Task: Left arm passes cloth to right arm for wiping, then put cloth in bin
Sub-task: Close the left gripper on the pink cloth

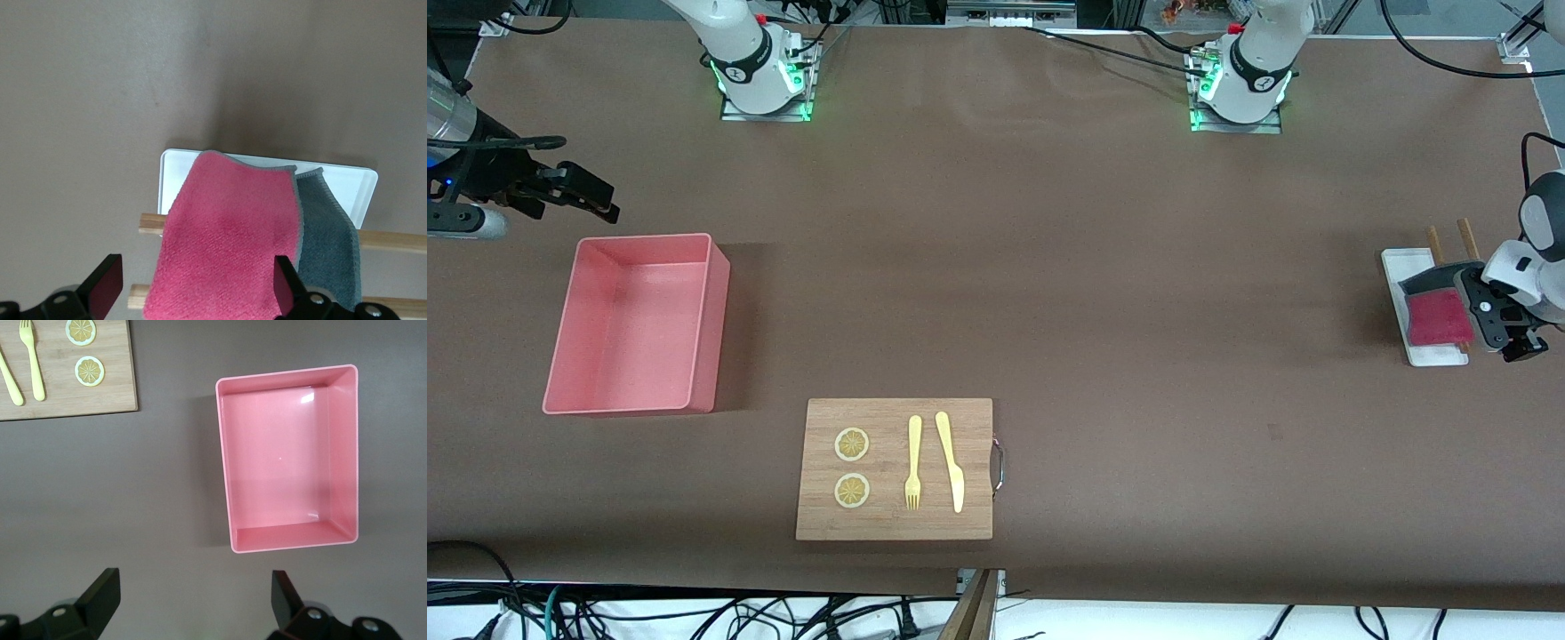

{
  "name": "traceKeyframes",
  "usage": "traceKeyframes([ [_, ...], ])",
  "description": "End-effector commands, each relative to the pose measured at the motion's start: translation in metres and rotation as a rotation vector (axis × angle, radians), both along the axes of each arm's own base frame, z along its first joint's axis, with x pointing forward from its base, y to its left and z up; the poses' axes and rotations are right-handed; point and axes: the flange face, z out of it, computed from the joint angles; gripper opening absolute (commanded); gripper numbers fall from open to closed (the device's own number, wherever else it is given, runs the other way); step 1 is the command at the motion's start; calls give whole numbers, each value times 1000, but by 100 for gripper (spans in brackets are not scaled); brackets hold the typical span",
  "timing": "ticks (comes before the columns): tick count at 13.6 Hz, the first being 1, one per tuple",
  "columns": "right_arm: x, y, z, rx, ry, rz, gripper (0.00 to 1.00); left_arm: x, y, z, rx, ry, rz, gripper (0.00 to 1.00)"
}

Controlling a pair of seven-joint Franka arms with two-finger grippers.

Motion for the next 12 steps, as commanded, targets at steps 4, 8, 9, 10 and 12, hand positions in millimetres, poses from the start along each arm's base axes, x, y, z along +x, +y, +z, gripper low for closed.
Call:
traceKeyframes([
  [4,0,-2,6,-4,0,4,100,0,5,-19,-28,19,1,85],
  [8,0,-2,6,-4,-2,6,100,1,15,-12,-18,6,10,81],
  [9,0,-1,6,-4,-3,4,100,4,16,-9,-13,0,6,81],
  [10,0,-1,6,-4,-3,3,100,3,18,-10,-14,2,7,79],
  [12,0,-1,6,-3,-2,2,100,0,23,-18,-21,12,18,63],
])
